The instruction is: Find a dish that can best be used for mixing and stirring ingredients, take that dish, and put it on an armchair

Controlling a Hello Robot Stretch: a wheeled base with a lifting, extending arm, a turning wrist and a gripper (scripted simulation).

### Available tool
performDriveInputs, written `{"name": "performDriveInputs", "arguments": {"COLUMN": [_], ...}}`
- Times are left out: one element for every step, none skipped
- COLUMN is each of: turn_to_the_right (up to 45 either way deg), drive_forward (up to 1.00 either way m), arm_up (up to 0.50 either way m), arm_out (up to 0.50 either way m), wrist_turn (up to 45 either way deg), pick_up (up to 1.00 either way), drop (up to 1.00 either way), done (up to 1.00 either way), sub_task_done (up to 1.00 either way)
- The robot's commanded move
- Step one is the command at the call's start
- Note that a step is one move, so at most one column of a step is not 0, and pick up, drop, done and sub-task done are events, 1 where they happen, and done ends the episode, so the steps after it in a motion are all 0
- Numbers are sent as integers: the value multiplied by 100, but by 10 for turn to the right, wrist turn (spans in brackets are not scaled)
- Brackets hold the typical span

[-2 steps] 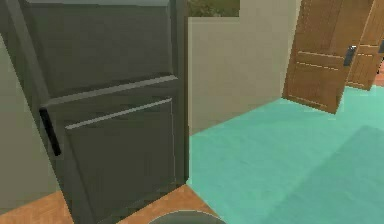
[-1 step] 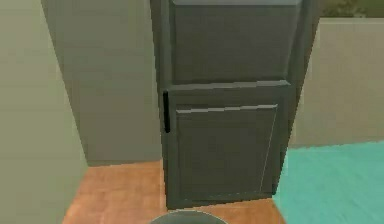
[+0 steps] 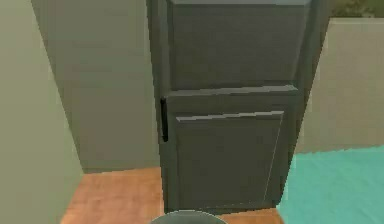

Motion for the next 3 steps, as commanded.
{"name": "performDriveInputs", "arguments": {"turn_to_the_right": [450,420,0], "drive_forward": [0,0,100], "arm_up": [0,0,0], "arm_out": [0,0,0], "wrist_turn": [0,0,0], "pick_up": [0,0,0], "drop": [0,0,0], "done": [0,0,0], "sub_task_done": [0,0,0]}}
